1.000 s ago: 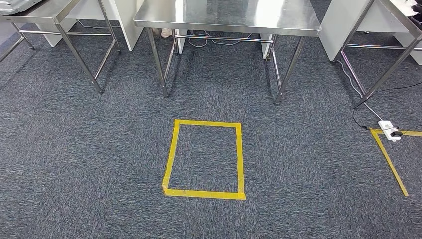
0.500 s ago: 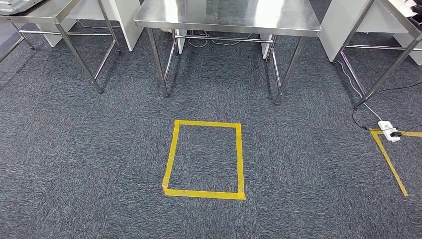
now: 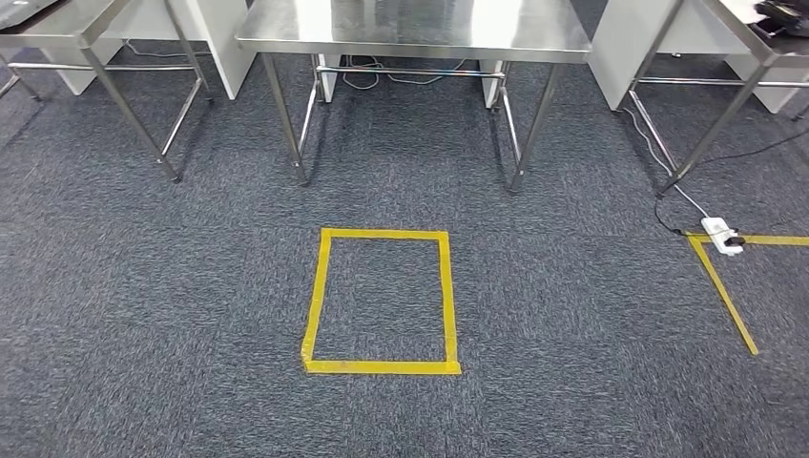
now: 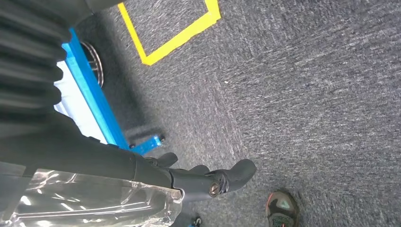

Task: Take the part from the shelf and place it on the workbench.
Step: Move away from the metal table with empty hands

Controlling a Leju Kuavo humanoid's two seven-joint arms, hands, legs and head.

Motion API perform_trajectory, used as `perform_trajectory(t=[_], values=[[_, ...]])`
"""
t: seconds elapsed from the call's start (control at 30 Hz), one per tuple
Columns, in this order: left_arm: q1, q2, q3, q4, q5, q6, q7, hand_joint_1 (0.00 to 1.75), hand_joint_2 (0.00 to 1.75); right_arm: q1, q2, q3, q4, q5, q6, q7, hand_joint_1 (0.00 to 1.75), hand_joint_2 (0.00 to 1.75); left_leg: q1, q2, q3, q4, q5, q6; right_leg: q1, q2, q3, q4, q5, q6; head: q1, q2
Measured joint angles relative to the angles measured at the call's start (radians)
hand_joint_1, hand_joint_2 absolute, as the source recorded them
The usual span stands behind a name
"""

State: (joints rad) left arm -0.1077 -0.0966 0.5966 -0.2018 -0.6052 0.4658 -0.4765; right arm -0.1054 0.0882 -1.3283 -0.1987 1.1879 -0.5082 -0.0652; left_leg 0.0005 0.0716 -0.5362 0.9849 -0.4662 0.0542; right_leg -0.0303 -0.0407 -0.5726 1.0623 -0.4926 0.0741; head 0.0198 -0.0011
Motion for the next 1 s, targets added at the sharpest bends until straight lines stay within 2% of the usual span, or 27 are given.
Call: perform_trajectory(t=[0.03,0.07,0.1,0.17,0.2,0.23,0.3,0.33,0.37,0.4,0.43,0.47,0.53,0.57,0.6,0.63,0.67,0.73,0.8,0.83,0.87,0.9,0.93,0.97,1.0], values=[[0.000,0.000,0.000,0.000,0.000,0.000,0.000,0.00,0.00,-0.002,0.000,0.000,0.000,0.000,0.002,-0.002,0.00,0.00,-0.001,0.006,0.000,0.006,-0.005,-0.008,0.002,-0.012,0.025,-0.046,0.010,-0.004,0.001,0.000],[-0.001,0.001,0.000,0.000,-0.001,0.000,0.000,0.00,0.00,-0.003,0.001,0.000,0.000,-0.001,0.003,-0.003,0.00,0.00,-0.004,0.013,0.000,0.010,-0.008,-0.016,0.006,-0.018,0.035,-0.069,0.013,-0.014,0.001,0.000],[-0.002,0.001,0.000,0.000,-0.001,0.000,0.000,0.00,0.00,-0.003,0.001,-0.001,0.000,-0.001,0.004,-0.004,0.00,0.00,-0.005,0.019,0.001,0.011,-0.010,-0.023,0.011,-0.010,0.032,-0.069,0.013,-0.027,0.001,0.000],[-0.004,0.001,0.000,0.000,-0.001,0.000,0.000,0.00,0.00,-0.002,0.000,-0.001,0.000,-0.003,0.005,-0.005,0.00,0.00,0.000,0.023,0.001,0.016,-0.016,-0.033,0.007,0.009,0.029,-0.070,0.017,-0.048,-0.001,0.000],[-0.004,0.001,0.000,0.000,-0.001,0.000,0.000,0.00,0.00,-0.003,0.000,-0.002,0.000,-0.003,0.005,-0.006,0.00,0.00,0.005,0.009,-0.006,0.034,-0.033,-0.039,0.004,0.018,0.030,-0.071,0.021,-0.057,-0.001,0.000],[-0.004,0.001,0.000,0.000,-0.001,0.000,0.000,0.00,0.00,-0.003,0.000,-0.002,0.000,-0.003,0.006,-0.006,0.00,0.00,0.009,-0.012,-0.022,0.072,-0.062,-0.044,0.001,0.027,0.030,-0.072,0.025,-0.064,-0.002,0.000],[-0.003,0.002,0.000,0.000,-0.001,0.000,0.000,0.00,0.00,-0.004,0.000,-0.002,0.000,-0.003,0.007,-0.007,0.00,0.00,0.012,-0.054,-0.074,0.194,-0.137,-0.051,0.004,0.045,0.025,-0.071,0.032,-0.076,-0.003,0.000],[-0.002,0.001,0.000,0.000,-0.001,0.000,0.000,0.00,0.00,-0.003,0.000,-0.002,0.000,-0.003,0.008,-0.008,0.00,0.00,0.012,-0.061,-0.102,0.256,-0.164,-0.052,0.007,0.057,0.022,-0.071,0.034,-0.078,-0.003,0.000],[-0.001,0.001,0.000,0.000,-0.002,0.000,0.001,0.00,0.00,-0.003,0.000,-0.002,0.000,-0.003,0.010,-0.009,0.00,0.00,0.012,-0.064,-0.119,0.292,-0.171,-0.051,0.010,0.069,0.020,-0.070,0.035,-0.080,-0.003,0.000],[0.000,0.001,0.000,0.000,-0.002,0.000,0.002,0.00,0.00,-0.002,0.000,-0.002,0.000,-0.003,0.011,-0.009,0.00,0.00,0.012,-0.066,-0.122,0.297,-0.160,-0.048,0.013,0.082,0.019,-0.070,0.036,-0.082,-0.003,0.000],[-0.001,0.001,0.000,0.000,-0.002,0.000,0.002,0.00,0.00,-0.001,0.000,-0.002,0.000,-0.003,0.012,-0.010,0.00,0.00,0.012,-0.072,-0.103,0.258,-0.129,-0.042,0.015,0.095,0.019,-0.070,0.037,-0.082,-0.003,0.000],[-0.001,0.001,0.000,0.000,-0.002,0.000,0.003,0.00,0.00,-0.001,0.000,-0.002,0.000,-0.003,0.013,-0.011,0.00,0.00,0.011,-0.087,-0.071,0.192,-0.090,-0.034,0.017,0.109,0.020,-0.070,0.038,-0.082,-0.004,0.000],[-0.002,0.004,0.000,0.000,-0.003,0.000,0.003,0.00,0.00,-0.003,0.002,-0.002,0.000,-0.003,0.013,-0.012,0.00,0.00,0.010,-0.134,-0.011,0.067,-0.038,-0.016,0.021,0.132,0.018,-0.069,0.041,-0.078,-0.003,0.000],[-0.002,0.006,-0.001,0.000,-0.003,0.000,0.003,0.00,0.00,-0.004,0.003,-0.002,0.000,-0.003,0.014,-0.013,0.00,0.00,0.008,-0.150,0.003,0.035,-0.029,-0.009,0.020,0.143,0.014,-0.069,0.044,-0.073,-0.003,0.000],[-0.003,0.007,-0.001,0.000,-0.003,0.000,0.004,0.00,0.00,-0.004,0.004,-0.002,0.000,-0.003,0.014,-0.013,0.00,0.00,0.006,-0.153,0.007,0.025,-0.030,-0.005,0.019,0.153,0.010,-0.069,0.048,-0.067,-0.003,0.000],[-0.003,0.006,-0.001,0.000,-0.003,0.000,0.004,0.00,0.00,-0.002,0.003,-0.002,0.000,-0.003,0.014,-0.013,0.00,0.00,0.003,-0.141,0.007,0.020,-0.026,-0.004,0.018,0.164,0.004,-0.072,0.052,-0.060,-0.003,0.000],[-0.005,0.006,-0.001,0.000,-0.003,0.000,0.004,0.00,0.00,-0.001,0.003,-0.002,0.000,-0.003,0.014,-0.013,0.00,0.00,0.004,-0.129,0.010,0.011,-0.020,0.000,0.019,0.163,-0.001,-0.071,0.054,-0.055,-0.003,0.000],[-0.007,0.004,-0.001,0.000,-0.003,0.000,0.004,0.00,0.00,0.001,0.003,-0.002,0.000,-0.003,0.014,-0.014,0.00,0.00,0.008,-0.103,0.015,-0.009,-0.006,0.007,0.023,0.121,-0.027,-0.030,0.031,-0.053,-0.001,0.000],[-0.007,0.004,0.000,0.000,-0.003,0.000,0.004,0.00,0.00,-0.002,0.002,-0.002,0.000,-0.003,0.014,-0.015,0.00,0.00,0.008,-0.074,0.015,-0.017,0.000,0.010,0.020,0.068,-0.084,0.090,-0.028,-0.056,0.002,0.000],[-0.006,0.004,0.000,0.000,-0.003,0.000,0.004,0.00,0.00,-0.004,0.001,-0.002,0.000,-0.003,0.014,-0.016,0.00,0.00,0.008,-0.057,0.013,-0.016,0.001,0.011,0.016,0.059,-0.115,0.158,-0.056,-0.054,0.004,0.000],[-0.005,0.003,0.000,0.000,-0.003,0.000,0.004,0.00,0.00,-0.003,0.000,-0.002,0.000,-0.003,0.014,-0.016,0.00,0.00,0.008,-0.042,0.011,-0.016,0.001,0.011,0.013,0.054,-0.133,0.204,-0.071,-0.047,0.005,0.000],[-0.005,0.002,0.000,0.000,-0.003,0.000,0.005,0.00,0.00,-0.002,-0.001,-0.002,0.000,-0.003,0.014,-0.016,0.00,0.00,0.008,-0.027,0.011,-0.016,0.001,0.010,0.009,0.051,-0.132,0.213,-0.070,-0.037,0.005,0.000],[-0.005,0.001,0.000,0.000,-0.003,0.000,0.005,0.00,0.00,0.000,-0.003,-0.002,0.000,-0.003,0.014,-0.016,0.00,0.00,0.009,-0.014,0.011,-0.015,0.000,0.008,0.005,0.044,-0.107,0.175,-0.053,-0.025,0.006,0.000],[-0.005,0.000,0.000,0.000,-0.002,0.000,0.004,0.00,0.00,0.001,-0.004,-0.002,0.000,-0.003,0.014,-0.016,0.00,0.00,0.009,-0.002,0.011,-0.012,-0.001,0.004,0.002,0.030,-0.063,0.101,-0.027,-0.014,0.007,0.000],[-0.005,0.000,0.000,0.000,-0.002,0.000,0.004,0.00,0.00,0.001,-0.004,-0.002,0.000,-0.003,0.015,-0.016,0.00,0.00,0.007,0.009,0.011,-0.008,-0.004,-0.001,0.000,0.006,-0.020,0.024,-0.005,-0.010,0.008,0.000]])
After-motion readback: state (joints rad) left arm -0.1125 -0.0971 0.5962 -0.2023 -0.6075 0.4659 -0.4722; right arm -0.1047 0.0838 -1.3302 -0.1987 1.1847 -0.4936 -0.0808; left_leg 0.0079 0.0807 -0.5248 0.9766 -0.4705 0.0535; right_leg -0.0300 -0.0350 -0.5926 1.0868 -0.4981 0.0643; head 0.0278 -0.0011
